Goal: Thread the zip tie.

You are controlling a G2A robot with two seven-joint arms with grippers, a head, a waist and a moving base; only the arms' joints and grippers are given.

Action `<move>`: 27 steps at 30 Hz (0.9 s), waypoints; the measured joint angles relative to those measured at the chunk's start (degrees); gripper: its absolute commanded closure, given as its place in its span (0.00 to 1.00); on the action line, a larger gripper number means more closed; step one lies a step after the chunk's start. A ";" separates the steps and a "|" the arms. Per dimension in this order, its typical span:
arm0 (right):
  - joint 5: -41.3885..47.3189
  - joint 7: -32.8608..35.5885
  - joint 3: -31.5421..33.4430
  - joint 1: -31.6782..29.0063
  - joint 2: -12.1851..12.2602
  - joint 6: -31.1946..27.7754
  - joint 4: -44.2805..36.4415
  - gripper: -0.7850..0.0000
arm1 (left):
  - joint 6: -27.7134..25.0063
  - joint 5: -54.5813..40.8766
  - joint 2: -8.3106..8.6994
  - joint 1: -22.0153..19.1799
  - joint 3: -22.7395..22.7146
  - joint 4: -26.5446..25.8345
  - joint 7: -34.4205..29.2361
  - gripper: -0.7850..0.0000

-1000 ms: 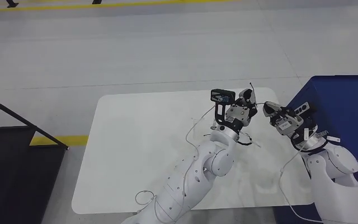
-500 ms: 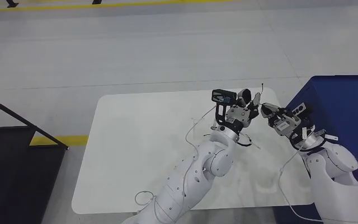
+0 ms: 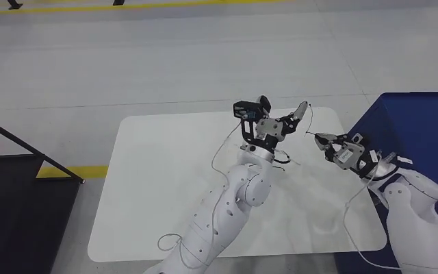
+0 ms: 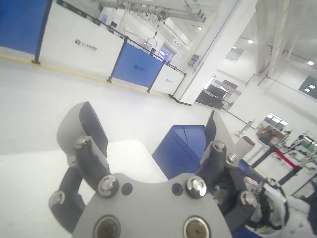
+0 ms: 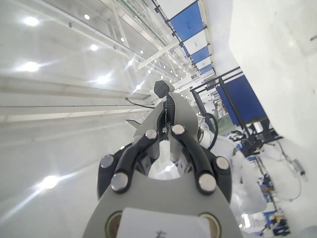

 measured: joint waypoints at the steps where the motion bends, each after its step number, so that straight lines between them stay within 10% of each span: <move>1: 1.07 -0.55 0.21 0.31 0.05 1.94 -0.07 1.00 | -0.04 1.85 0.14 0.06 -0.16 0.31 1.45 0.00; 9: 2.89 -1.17 0.31 -0.01 -0.06 2.00 -0.21 1.00 | 0.79 2.58 0.32 0.01 0.28 0.32 2.02 0.00; 16: 12.87 -5.80 1.42 2.14 -0.01 10.19 1.60 1.00 | 16.99 31.44 1.67 -0.06 3.18 7.91 18.76 0.00; 27: 17.59 -9.24 1.82 2.58 -0.19 8.72 1.53 1.00 | 20.58 41.41 2.43 -1.15 4.70 10.18 17.96 0.00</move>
